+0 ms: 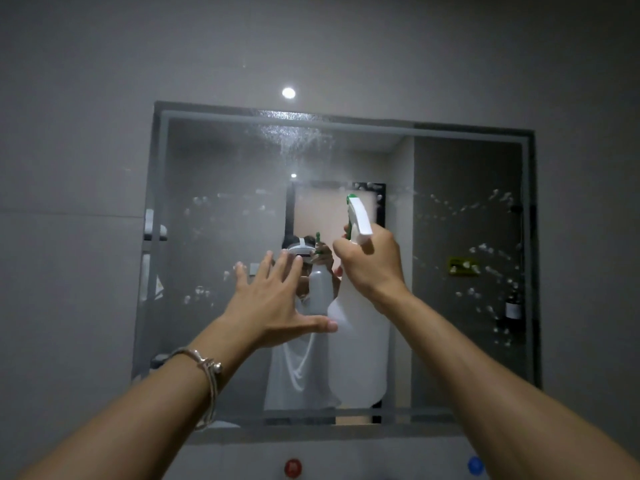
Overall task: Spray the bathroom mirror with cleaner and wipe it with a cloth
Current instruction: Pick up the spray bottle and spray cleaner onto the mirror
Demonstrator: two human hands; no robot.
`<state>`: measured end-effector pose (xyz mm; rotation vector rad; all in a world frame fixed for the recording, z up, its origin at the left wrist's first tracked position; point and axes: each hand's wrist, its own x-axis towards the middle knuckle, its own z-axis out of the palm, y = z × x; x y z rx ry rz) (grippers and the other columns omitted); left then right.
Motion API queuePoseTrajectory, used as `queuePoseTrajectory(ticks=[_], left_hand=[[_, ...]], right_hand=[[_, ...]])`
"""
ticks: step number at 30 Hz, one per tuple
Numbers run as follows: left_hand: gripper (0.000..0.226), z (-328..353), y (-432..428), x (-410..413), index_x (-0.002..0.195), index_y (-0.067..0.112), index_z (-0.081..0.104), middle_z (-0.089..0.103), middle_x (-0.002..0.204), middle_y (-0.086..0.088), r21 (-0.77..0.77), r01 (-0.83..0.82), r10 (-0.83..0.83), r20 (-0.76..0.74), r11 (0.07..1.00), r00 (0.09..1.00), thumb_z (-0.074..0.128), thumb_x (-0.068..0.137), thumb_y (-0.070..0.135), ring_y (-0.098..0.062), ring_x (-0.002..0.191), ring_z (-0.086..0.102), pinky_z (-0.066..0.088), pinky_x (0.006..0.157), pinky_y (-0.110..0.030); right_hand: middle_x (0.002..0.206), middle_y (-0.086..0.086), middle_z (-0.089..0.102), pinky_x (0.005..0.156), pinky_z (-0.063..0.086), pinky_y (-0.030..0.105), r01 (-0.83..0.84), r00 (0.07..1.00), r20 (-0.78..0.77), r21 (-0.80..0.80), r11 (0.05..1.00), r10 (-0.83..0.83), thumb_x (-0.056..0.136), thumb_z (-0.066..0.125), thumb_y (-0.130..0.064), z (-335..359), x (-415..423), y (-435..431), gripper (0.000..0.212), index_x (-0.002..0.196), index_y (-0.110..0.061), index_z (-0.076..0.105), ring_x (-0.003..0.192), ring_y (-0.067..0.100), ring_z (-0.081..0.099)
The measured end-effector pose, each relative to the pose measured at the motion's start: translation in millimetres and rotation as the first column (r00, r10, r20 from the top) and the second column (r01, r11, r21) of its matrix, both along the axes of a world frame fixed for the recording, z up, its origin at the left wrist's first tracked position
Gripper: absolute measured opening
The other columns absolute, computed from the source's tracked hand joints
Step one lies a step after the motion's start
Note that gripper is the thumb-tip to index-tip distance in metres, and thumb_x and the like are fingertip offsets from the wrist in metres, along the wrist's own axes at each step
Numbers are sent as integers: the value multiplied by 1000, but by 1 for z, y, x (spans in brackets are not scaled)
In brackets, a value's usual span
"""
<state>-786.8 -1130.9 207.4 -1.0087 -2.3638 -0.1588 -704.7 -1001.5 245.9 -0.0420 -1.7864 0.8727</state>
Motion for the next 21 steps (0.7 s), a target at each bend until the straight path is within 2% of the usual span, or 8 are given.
queuePoseTrajectory(ticks=[4, 7, 9, 12, 14, 16, 19, 21], left_hand=[[119, 3, -5, -2, 150, 26, -9, -13, 158, -2, 23, 49, -49, 0, 999, 999, 20, 54, 91, -23, 146, -8, 0, 113, -61], [91, 4, -15, -7, 150, 30, 12, 15, 158, 1, 145, 140, -122, -121, 980, 985, 22, 76, 82, -19, 145, 14, 14, 114, -53], [73, 4, -20, -13, 148, 30, 20, 25, 155, 1, 213, 163, -130, -162, 963, 978, 26, 88, 70, -19, 142, 23, 19, 113, -49], [67, 0, -18, -19, 148, 27, 22, 28, 153, 0, 242, 128, -99, -131, 962, 987, 25, 91, 64, -20, 140, 26, 21, 112, -49], [65, -2, -13, -18, 149, 27, 21, 29, 152, -1, 248, 129, -107, -103, 960, 989, 29, 93, 59, -21, 139, 27, 21, 113, -50], [63, -2, -6, -14, 149, 28, 20, 29, 152, -1, 244, 139, -117, -104, 960, 988, 30, 94, 56, -21, 139, 28, 21, 113, -49], [60, -2, 5, -6, 149, 28, 22, 30, 152, 0, 248, 150, -125, -113, 957, 986, 31, 95, 54, -21, 139, 28, 20, 112, -48], [58, -1, 15, -1, 147, 28, 24, 32, 151, 0, 246, 152, -126, -117, 957, 985, 30, 96, 53, -21, 138, 30, 21, 111, -48]], right_hand=[[66, -1, 58, 58, 57, 48, 96, 995, 29, 61, 994, -98, 61, 50, -38, -1, -6, -6, 23, 71, -18, 54, 63, 26, 64], [68, 1, 58, 58, 57, 48, 127, 992, 18, 46, 991, -128, 63, 52, -39, -3, -2, -5, 24, 73, -18, 54, 64, 28, 65], [67, 4, 57, 55, 58, 41, 122, 992, 15, 19, 992, -123, 72, 59, -28, -3, 2, -1, 18, 76, -10, 57, 64, 29, 65], [58, -1, 53, 46, 48, 23, 122, 992, 16, -2, 992, -122, 81, 61, -11, -3, 13, 5, 13, 69, -9, 55, 53, 16, 62], [54, -4, 51, 41, 42, 18, 129, 992, 14, -1, 992, -129, 80, 61, -8, -2, 18, 8, 13, 68, -7, 56, 51, 15, 63], [57, -1, 54, 44, 45, 20, 130, 991, 15, -1, 992, -130, 79, 60, -8, 0, 22, 12, 9, 75, 0, 60, 55, 19, 66], [64, 5, 59, 45, 47, 22, 167, 986, 24, 7, 986, -167, 78, 60, -9, 1, 27, 25, 13, 81, 4, 61, 59, 22, 68], [66, 12, 62, 49, 53, 31, 193, 981, 29, 20, 981, -193, 75, 60, -13, 1, 30, 36, 17, 79, 3, 61, 64, 30, 69]])
